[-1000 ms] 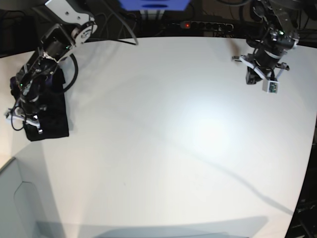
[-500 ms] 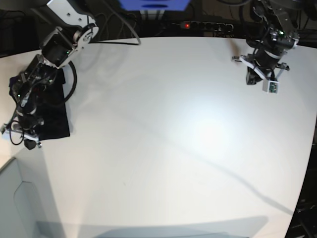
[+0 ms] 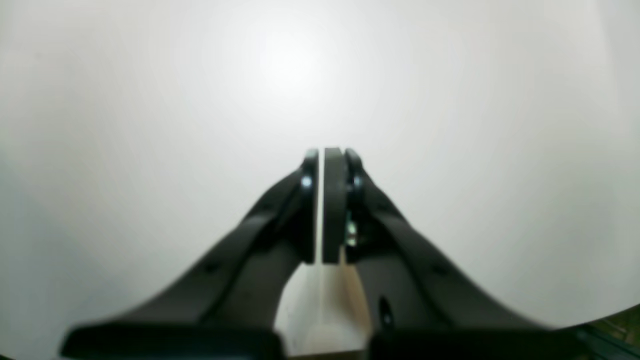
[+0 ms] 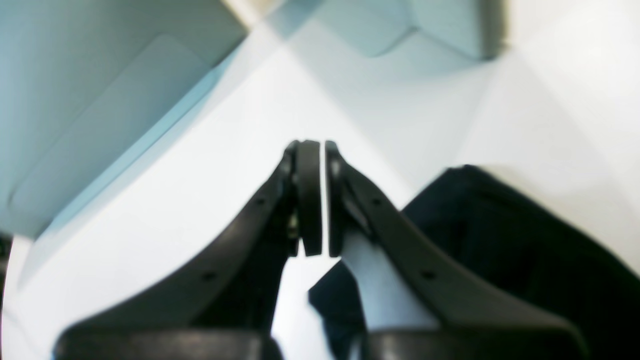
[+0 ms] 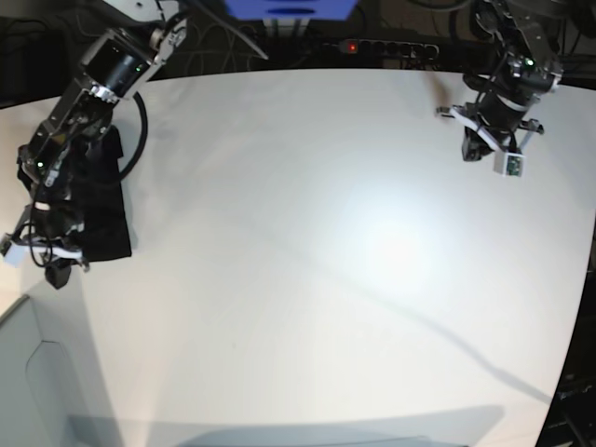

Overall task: Fold the T-shirt properly
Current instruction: 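Drag the folded stack with the right gripper toward the table edge, then open the right gripper and lift both grippers away from the shirt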

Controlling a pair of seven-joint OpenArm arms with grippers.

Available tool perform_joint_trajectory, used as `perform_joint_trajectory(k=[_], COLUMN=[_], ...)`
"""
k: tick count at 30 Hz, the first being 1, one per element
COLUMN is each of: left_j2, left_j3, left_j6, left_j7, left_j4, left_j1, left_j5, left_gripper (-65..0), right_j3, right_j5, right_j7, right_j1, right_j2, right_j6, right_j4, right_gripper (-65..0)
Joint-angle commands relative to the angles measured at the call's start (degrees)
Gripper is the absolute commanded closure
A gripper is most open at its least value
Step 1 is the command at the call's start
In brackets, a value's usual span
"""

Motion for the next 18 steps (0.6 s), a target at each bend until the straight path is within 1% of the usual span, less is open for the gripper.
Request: perform_joint_trajectory(k=[1, 4, 5, 8, 11, 12, 14, 18], left_j2=[-0.63, -0.89, -0.89, -0.54, -0.45, -0.36, -0.36, -0.36], left_j3=[-0.28, -0.28, -0.28, -0.36, -1.51, -1.86, -1.95, -2.03], left_j6=[0.01, 0.01, 0.01, 0.19, 0.45, 0.45, 0.63, 0.63], left_j7=[-1.23, -1.66, -2.90, -10.72, -19.42, -22.94, -29.80, -42.54], left_j4=[1.17, 1.26, 1.26, 1.35, 1.26, 1.26, 1.26, 1.17], left_j1=[0.00, -0.08, 0.00, 0.71, 3.43, 4.13, 5.37, 8.97], left_j5=[-0.55, -0.55, -0.55, -0.11, -0.11, -0.11, -0.11, -0.11], left_gripper=[-2.2, -2.2, -2.2, -2.2, -2.2, -2.2, -2.2, -2.2], right_j3=[-0.64, -2.13, -2.48, -2.22, -2.04, -2.04, -2.22, -2.57], right_j5=[0.93, 0.93, 0.93, 0.93, 0.84, 0.75, 0.75, 0.67], right_j7=[1.64, 1.64, 1.64, 1.64, 1.90, 3.05, 7.35, 17.73], right_j1=[0.14, -2.76, -3.46, -5.84, -8.74, -10.06, -13.31, -20.17], right_j2=[0.69, 0.61, 0.61, 0.69, 1.04, 1.04, 1.04, 1.04], right_j6=[0.79, 0.79, 0.79, 0.79, 0.79, 0.79, 0.79, 0.79], right_j4=[2.73, 7.65, 9.15, 13.63, 17.59, 18.91, 20.84, 22.86], right_gripper=[0.0, 0.0, 0.0, 0.0, 0.0, 0.0, 0.0, 0.0])
